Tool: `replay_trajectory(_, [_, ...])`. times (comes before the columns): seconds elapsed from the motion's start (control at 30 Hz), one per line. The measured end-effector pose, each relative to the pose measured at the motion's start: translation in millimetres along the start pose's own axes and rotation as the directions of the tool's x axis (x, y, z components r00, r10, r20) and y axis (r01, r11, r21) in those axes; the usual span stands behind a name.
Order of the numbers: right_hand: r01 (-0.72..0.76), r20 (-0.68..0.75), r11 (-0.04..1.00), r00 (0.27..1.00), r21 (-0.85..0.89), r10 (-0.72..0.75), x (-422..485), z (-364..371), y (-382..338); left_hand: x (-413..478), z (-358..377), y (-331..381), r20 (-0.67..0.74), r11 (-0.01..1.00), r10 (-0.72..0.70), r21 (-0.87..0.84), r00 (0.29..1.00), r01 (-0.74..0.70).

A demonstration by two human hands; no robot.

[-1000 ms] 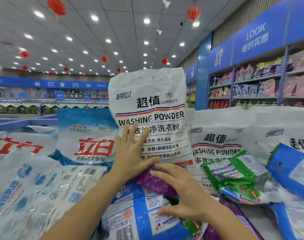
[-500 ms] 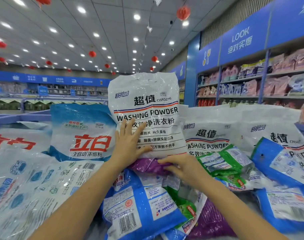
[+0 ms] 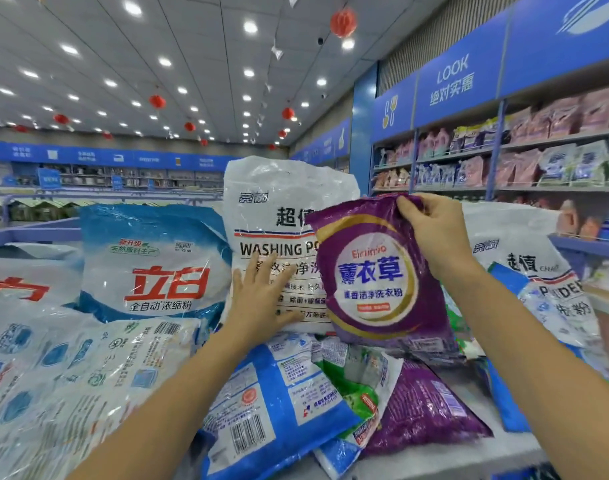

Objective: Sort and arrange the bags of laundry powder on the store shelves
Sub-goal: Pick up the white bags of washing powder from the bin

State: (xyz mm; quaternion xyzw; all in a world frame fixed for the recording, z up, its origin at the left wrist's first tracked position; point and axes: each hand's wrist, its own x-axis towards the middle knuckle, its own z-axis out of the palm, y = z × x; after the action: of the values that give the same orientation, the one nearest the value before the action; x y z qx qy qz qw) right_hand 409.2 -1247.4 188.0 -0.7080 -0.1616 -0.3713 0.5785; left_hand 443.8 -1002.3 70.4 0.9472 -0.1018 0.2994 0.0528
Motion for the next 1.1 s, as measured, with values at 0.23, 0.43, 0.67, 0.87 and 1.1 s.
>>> replay_trajectory(0.23, [-0.178,0.113,0.94,0.982,0.293,0.15,-14.0,-13.2,-20.3,-26.8,-31.5,24.8,-0.19,0.849,-0.011,-0.521,0.982,-0.091])
replay_trajectory(0.43, [-0.359,0.285,0.755,0.929,0.549,0.235,-32.9,2.1,-38.3,-66.4,-49.3,49.0,0.142,0.186,-0.015,-0.972,0.99,0.143])
replay_trajectory(0.67, [-0.106,0.295,0.965,0.955,0.24,0.032,-61.9,-2.3,-29.7,-106.7,-70.6,38.0,0.154,0.037,-0.178,-0.986,0.972,0.164])
replay_trajectory(0.87, [0.221,0.122,0.971,0.97,-0.089,-0.21,-92.0,10.1,-31.4,-147.0,-83.6,26.8,0.146,0.082,-0.203,-0.983,0.968,0.165])
replay_trajectory(1.1, [0.359,0.246,0.912,0.919,-0.201,-0.308,-126.9,22.1,-39.6,-183.9,-93.7,9.5,0.141,0.135,-0.262,-0.974,0.955,0.181])
